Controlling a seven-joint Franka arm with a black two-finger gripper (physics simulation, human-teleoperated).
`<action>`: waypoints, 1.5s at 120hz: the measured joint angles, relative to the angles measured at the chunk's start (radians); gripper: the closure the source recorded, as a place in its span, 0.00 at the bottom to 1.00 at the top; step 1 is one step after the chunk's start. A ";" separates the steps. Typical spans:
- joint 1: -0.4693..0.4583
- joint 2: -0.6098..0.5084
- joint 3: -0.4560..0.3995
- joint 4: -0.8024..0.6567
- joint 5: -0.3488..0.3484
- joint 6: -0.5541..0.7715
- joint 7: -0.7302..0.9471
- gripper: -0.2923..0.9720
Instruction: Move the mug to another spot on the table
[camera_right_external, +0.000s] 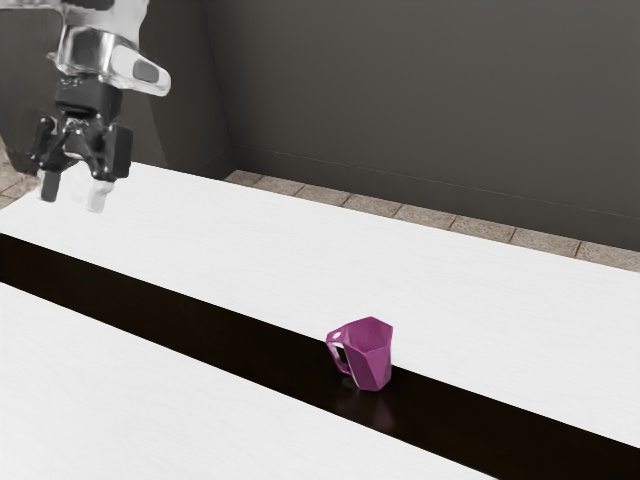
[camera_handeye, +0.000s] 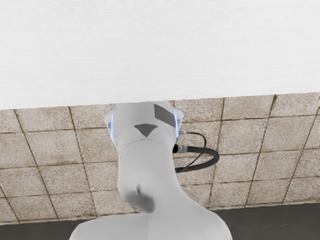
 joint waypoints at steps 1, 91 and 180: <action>0.001 -0.001 0.000 -0.011 -0.001 0.030 0.001 0.24; -0.283 0.037 -0.002 -0.576 -0.017 1.175 0.175 0.26; -0.273 0.279 -0.039 -0.553 -0.087 1.524 0.753 0.29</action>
